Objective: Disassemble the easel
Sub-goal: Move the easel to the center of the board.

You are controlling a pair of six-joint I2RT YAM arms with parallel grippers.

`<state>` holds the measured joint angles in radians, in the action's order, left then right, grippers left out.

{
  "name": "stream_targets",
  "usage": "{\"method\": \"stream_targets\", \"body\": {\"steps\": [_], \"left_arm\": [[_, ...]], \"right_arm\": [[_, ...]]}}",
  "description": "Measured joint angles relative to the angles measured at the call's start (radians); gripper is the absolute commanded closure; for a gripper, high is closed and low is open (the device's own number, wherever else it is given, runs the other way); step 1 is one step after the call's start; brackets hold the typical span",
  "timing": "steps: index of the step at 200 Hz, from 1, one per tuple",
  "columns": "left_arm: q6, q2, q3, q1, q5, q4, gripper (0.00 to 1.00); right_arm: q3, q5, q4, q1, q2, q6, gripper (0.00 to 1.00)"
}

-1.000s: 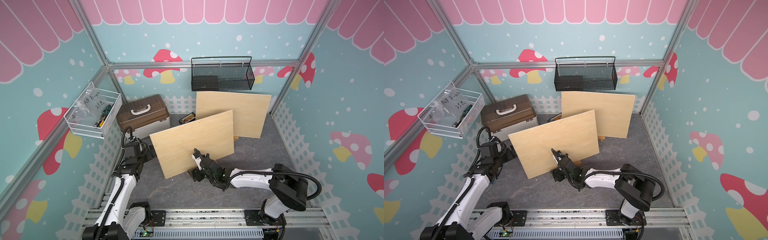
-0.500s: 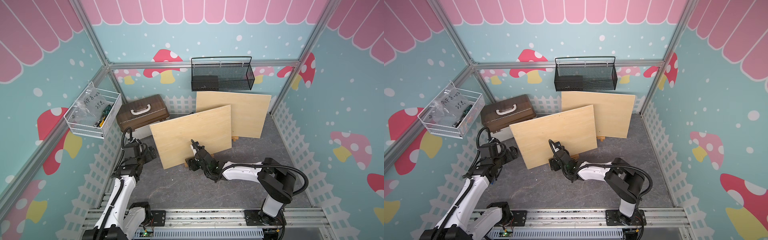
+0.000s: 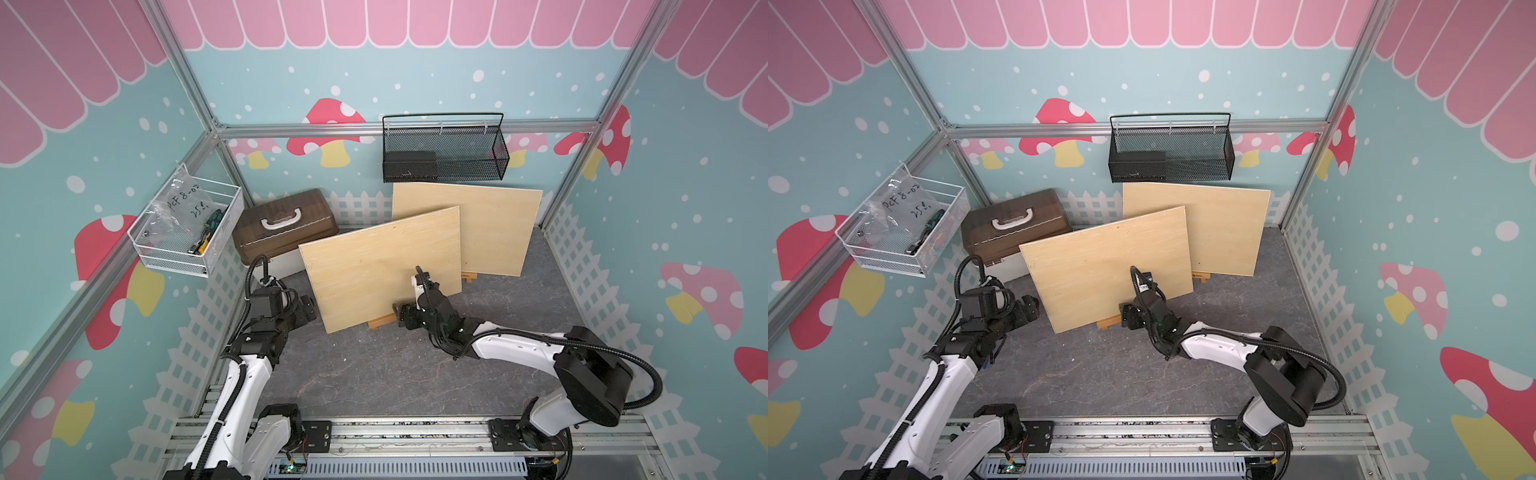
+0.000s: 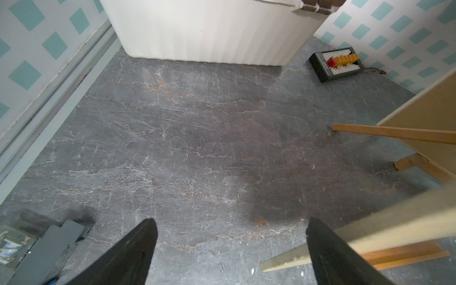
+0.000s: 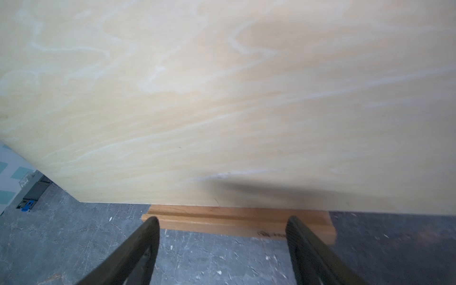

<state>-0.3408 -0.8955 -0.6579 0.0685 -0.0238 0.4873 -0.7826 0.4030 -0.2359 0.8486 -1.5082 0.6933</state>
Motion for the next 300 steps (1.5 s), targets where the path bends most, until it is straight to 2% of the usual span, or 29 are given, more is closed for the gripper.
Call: {"method": "stream_targets", "body": {"steps": [49, 132, 174, 209, 253, 300], "left_arm": [[0.007, 0.000, 0.000, -0.009, -0.011, 0.003, 0.02], [0.008, 0.000, 0.000, -0.013, -0.015, 0.003, 0.02], [0.008, 0.006, 0.000, -0.013, -0.016, 0.003, 0.02], [0.008, 0.015, 0.000, -0.013, -0.018, 0.003, 0.02], [0.008, 0.017, 0.000, -0.013, -0.018, 0.004, 0.02], [0.008, 0.017, 0.000, -0.013, -0.018, 0.006, 0.02]], "right_arm": [[0.160, 0.055, -0.112, -0.110, 0.013, 0.115, 0.16], [0.198, 0.149, -0.414, -0.158, -0.110, 0.307, 0.20], [0.214, 0.174, -0.521, -0.174, -0.163, 0.370, 0.30], [0.243, 0.198, -0.606, -0.180, -0.224, 0.428, 0.32], [0.244, 0.224, -0.679, -0.187, -0.272, 0.469, 0.49], [0.255, 0.218, -0.726, -0.195, -0.293, 0.498, 0.56]]}}
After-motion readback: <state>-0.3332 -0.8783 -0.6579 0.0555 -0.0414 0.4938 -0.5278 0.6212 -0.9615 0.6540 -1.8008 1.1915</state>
